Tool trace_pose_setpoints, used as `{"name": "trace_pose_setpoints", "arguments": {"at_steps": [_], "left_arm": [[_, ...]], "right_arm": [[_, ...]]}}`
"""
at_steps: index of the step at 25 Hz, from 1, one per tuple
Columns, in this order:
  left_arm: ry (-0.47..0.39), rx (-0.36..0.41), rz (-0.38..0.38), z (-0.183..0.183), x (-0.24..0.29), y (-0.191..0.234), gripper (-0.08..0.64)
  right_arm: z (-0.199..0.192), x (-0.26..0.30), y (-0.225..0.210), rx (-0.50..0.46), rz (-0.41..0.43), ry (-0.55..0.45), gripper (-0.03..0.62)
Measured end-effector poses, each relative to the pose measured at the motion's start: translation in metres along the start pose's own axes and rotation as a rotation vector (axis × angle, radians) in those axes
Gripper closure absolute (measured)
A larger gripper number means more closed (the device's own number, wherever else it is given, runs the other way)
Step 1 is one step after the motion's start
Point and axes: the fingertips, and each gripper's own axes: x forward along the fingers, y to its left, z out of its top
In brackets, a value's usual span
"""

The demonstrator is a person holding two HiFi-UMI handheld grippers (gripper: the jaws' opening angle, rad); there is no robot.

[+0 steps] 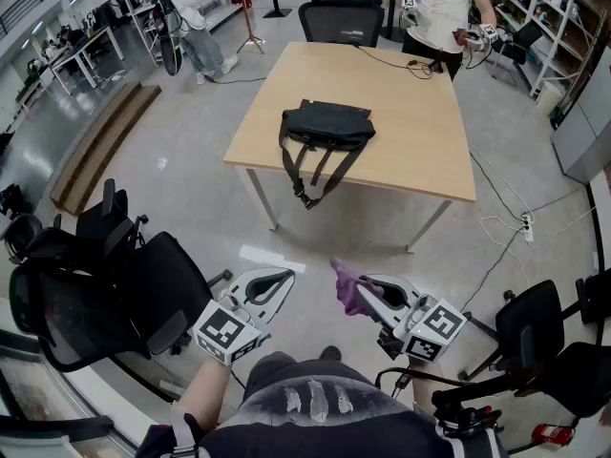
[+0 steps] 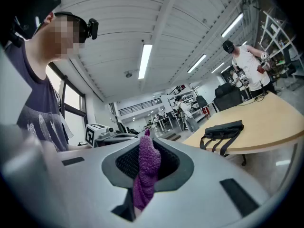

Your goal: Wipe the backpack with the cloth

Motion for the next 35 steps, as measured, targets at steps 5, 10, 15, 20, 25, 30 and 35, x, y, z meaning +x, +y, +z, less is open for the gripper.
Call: {"name": "trace_pose_setpoints", "arguments": {"at_steps": [5, 10, 15, 20, 25, 30, 35], "left_arm": [[0.008, 0.001, -0.007, 0.002, 0.018, 0.013, 0.552], [-0.017, 0.002, -0.047, 0.006, 0.044, 0.038, 0.552], [-0.057, 0.017, -0.123, 0.017, 0.076, 0.078, 0.552], [-0.075, 0.047, -0.23, 0.025, 0.103, 0.125, 0.552], [-0.077, 0.066, -0.306, 0.028, 0.115, 0.188, 0.552], [-0.081, 0.06, -0.33, 0.026, 0.126, 0.237, 0.552], [-0.08, 0.018, -0.288, 0.021, 0.141, 0.276, 0.552]], "right_arm": [[0.01, -0.009, -0.02, 0.012, -0.032, -0.025, 0.551], [0.022, -0.003, -0.044, -0.008, -0.092, -0.027, 0.551], [0.041, 0.029, -0.069, -0.055, -0.132, -0.006, 0.551], [0.054, 0.085, -0.102, -0.05, -0.186, 0.017, 0.551], [0.077, 0.149, -0.14, -0.029, -0.218, -0.012, 0.551], [0.093, 0.192, -0.171, -0.047, -0.248, 0.008, 0.55], [0.094, 0.209, -0.227, -0.05, -0.321, 0.095, 0.55]]}}
